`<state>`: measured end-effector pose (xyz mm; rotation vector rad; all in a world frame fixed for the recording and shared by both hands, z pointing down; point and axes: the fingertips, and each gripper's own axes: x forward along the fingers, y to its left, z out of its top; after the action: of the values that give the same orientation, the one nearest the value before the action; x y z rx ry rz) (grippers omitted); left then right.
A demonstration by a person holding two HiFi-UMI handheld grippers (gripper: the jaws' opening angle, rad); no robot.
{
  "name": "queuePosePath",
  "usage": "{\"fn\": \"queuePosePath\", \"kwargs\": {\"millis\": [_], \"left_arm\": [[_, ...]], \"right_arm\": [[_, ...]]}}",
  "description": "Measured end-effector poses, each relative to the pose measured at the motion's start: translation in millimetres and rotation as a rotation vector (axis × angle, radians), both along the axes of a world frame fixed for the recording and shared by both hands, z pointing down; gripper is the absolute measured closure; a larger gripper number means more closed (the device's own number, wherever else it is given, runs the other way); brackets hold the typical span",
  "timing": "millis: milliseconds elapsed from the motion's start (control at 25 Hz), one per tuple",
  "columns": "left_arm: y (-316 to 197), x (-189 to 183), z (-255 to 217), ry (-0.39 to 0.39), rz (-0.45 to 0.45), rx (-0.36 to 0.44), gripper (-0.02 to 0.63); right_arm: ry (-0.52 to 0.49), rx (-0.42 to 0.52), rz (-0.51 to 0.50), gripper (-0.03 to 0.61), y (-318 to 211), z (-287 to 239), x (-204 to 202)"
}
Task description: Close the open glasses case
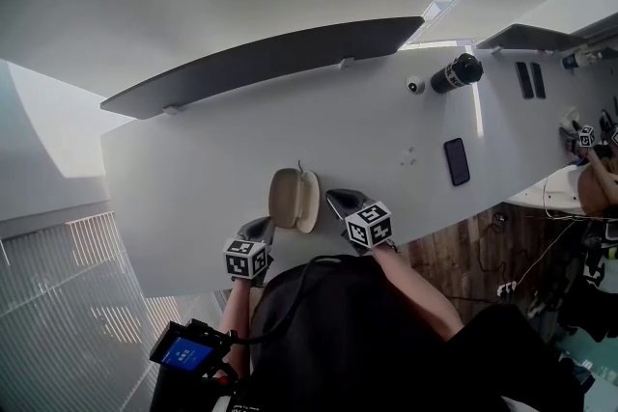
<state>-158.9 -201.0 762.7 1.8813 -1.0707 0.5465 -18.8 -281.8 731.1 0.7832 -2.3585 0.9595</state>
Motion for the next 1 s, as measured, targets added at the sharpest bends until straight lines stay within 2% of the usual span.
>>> {"fn": "queuePosePath", "kwargs": {"millis": [480, 760, 1000], "left_arm": [[-1, 2, 4, 0.024, 0.005, 0.000, 0.607], [-2, 2, 6, 0.030, -0.005, -0.003, 0.606], [-1, 2, 4, 0.044, -0.011, 0.004, 0.607]], "right_arm": [[-0.013, 0.007, -0.032, 0.574, -6, -4, -18], [-0.054, 0.052, -0.099, 0.574, -10, -25, -46], [-0.093, 0.038, -0.144, 0.574, -10, -31, -76]]}}
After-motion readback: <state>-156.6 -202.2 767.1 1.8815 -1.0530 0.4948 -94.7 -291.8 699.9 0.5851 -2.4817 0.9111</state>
